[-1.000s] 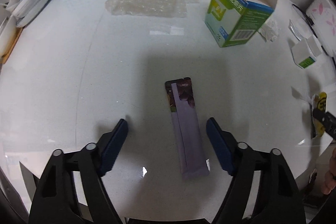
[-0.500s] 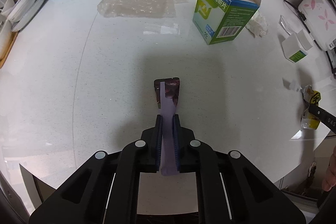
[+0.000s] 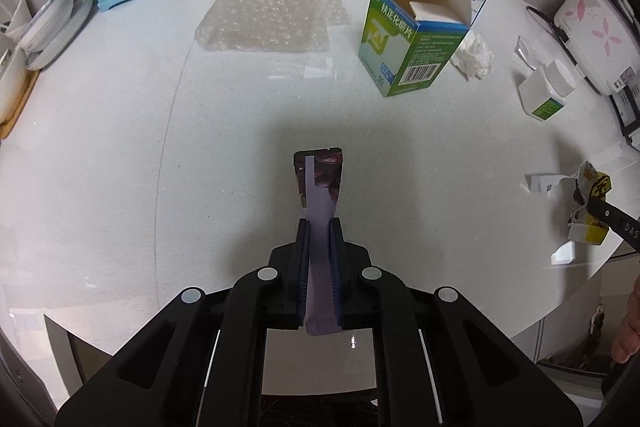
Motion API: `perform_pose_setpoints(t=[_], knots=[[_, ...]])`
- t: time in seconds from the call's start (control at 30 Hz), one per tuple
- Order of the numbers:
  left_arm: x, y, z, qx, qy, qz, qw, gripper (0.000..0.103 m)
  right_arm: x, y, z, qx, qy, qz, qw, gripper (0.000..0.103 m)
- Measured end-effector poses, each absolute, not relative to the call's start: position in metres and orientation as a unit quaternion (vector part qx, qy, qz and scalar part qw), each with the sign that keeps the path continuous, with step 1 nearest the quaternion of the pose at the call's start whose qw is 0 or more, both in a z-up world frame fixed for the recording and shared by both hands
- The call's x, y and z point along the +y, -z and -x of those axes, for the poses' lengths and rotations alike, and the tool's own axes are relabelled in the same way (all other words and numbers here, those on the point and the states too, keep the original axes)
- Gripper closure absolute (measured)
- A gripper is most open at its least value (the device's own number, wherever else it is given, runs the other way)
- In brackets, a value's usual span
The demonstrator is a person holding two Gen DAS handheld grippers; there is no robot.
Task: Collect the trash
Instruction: 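Carry the purple strip and yellow bag down over the trash bin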
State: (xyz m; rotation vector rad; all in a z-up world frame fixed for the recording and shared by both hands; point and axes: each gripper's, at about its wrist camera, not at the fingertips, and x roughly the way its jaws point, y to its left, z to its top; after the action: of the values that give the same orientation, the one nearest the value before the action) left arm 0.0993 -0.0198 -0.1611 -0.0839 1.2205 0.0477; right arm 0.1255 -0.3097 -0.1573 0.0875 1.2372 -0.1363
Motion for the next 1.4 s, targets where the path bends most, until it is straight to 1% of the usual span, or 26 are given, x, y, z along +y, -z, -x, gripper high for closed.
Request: perform_pose_setpoints(t=[0.3,0.7,1.4], knots=[[-0.029,0.143,-0.099,0.562,-0.013,0.038,0.826,0.095,-0.309,0.142,-0.122,0.562,0.055,-0.047,0.824,0.094],[-0.032,0.121,-0.075,0.541,-0.015,0.034,0.84,0.095,-0.293,0.124,-0.098,0.544,0.035,-0.034,0.838,0.094],[-0.043,0.1,-0.026,0.514,0.003,0.036,0.857,0.095,-0.276,0.098,-0.05,0.51,0.0,-0.025,0.86,0.095]])
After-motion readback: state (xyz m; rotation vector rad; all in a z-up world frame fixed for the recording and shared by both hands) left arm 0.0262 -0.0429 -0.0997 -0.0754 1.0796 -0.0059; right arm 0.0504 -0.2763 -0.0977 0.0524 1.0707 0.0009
